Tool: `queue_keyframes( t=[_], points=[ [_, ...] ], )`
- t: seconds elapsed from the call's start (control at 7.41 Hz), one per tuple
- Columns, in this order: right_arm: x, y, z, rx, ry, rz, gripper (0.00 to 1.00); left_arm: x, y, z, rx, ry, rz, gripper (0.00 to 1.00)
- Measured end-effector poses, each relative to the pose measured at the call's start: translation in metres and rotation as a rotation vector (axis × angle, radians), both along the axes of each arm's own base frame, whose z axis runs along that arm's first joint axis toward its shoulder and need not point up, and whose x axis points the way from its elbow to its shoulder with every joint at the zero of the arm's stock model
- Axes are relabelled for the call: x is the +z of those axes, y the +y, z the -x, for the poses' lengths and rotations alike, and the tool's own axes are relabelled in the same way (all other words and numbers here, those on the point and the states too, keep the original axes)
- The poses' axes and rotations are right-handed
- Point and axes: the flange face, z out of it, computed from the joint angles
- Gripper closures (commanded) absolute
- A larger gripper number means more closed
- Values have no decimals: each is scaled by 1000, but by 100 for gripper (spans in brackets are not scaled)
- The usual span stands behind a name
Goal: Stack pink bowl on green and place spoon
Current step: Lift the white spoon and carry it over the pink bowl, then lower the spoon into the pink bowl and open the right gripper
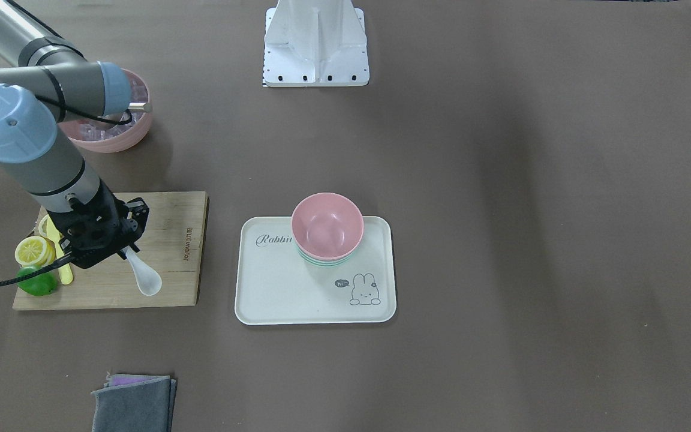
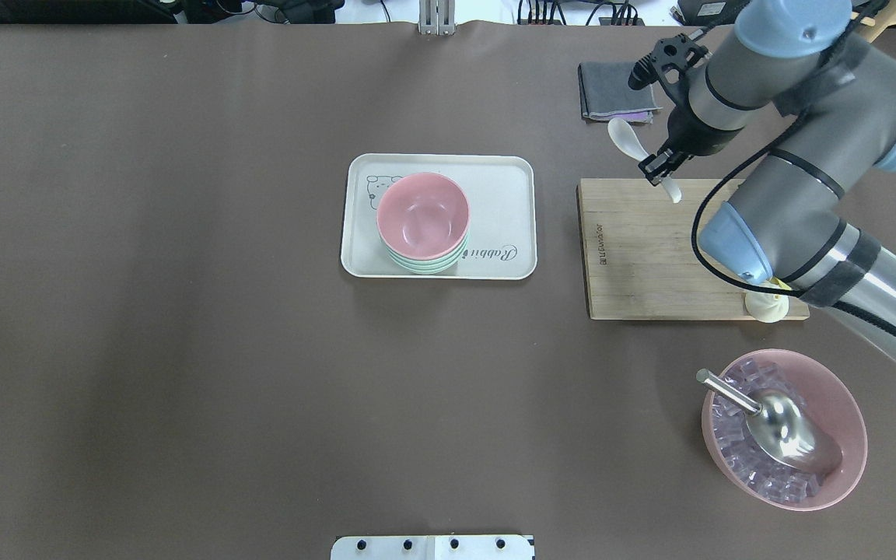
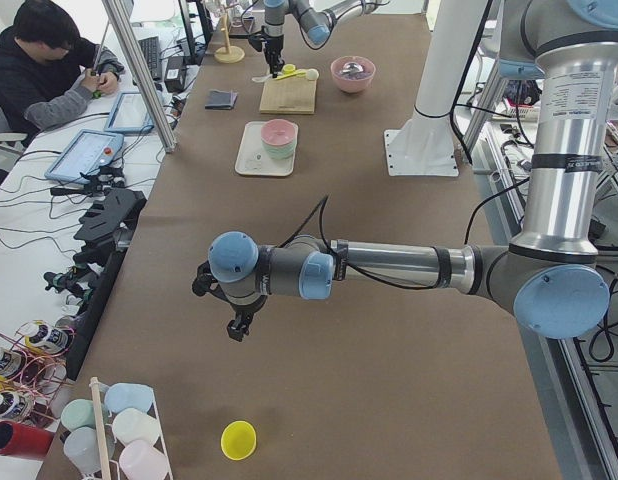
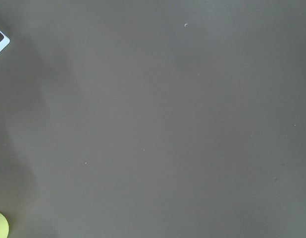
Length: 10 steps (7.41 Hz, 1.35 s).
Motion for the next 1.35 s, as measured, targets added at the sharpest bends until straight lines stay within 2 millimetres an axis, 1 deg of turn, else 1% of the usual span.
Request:
queue_keyframes(
  t=[0.13,0.27,0.4,0.54,0.81,0.94,1.08,1.21,1.35],
  points=[
    [-48,10,14,17,13,66,100,0,0,0,0,0,1,2],
    [-85,25,39,54,13,145,100,1,0,0,0,0,2,2],
    [-115,41,69,102,1,227,100,1,0,0,0,0,2,2],
    [-141,52,102,145,-3,301,100,1,0,0,0,0,2,2],
    [-188,52,171,211,23,424,100,2,2,0,-1,0,6,2],
    [-205,54,195,240,36,470,100,3,2,0,0,0,7,2],
    [-214,58,209,260,40,500,100,3,2,0,0,0,7,2],
    [-217,64,218,266,44,518,100,4,2,0,0,0,8,2],
    [-215,69,225,265,52,524,100,4,2,0,0,0,9,2]
  ],
)
